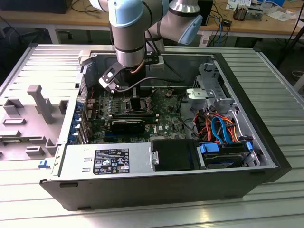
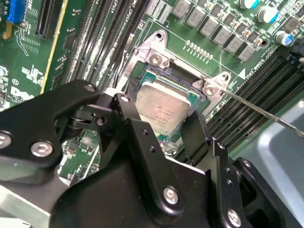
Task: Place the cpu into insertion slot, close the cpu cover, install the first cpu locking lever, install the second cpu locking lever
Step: 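Place the cpu into insertion slot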
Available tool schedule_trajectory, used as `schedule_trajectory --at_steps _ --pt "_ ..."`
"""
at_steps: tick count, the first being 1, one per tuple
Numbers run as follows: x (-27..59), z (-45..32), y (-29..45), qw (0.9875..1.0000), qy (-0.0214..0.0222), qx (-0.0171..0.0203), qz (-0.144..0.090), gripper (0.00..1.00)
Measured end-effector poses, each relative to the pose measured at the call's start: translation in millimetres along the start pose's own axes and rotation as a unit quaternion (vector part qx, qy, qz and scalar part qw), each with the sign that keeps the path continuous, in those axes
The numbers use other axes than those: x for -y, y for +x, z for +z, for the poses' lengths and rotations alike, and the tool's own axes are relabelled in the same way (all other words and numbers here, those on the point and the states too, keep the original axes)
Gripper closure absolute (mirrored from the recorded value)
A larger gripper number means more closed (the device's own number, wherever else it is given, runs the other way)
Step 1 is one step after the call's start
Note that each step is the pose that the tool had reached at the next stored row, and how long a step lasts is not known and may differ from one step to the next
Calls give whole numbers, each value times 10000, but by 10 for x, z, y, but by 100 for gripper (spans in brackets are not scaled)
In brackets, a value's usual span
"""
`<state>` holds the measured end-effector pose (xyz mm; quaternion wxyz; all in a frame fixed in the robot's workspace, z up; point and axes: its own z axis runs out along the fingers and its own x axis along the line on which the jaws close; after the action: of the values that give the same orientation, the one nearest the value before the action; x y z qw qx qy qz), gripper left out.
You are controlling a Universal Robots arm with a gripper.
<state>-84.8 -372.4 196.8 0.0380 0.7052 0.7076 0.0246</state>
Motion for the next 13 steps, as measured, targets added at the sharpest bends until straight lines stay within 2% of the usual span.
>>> schedule_trajectory --at_steps 4,8,9,10,11,12,13 --pt "-4 -50 -1 10000 0 -91 17 38" --pt "-4 -54 -2 10000 1 -94 17 38" --pt "-4 -54 -2 10000 0 -83 16 38" --pt "-5 -55 -2 10000 1 -31 11 38" --pt "-5 -55 -2 10000 1 85 1 38" --pt "-5 -52 0 9999 0 165 -6 38" --pt "-6 -50 1 9998 0 204 -9 38"
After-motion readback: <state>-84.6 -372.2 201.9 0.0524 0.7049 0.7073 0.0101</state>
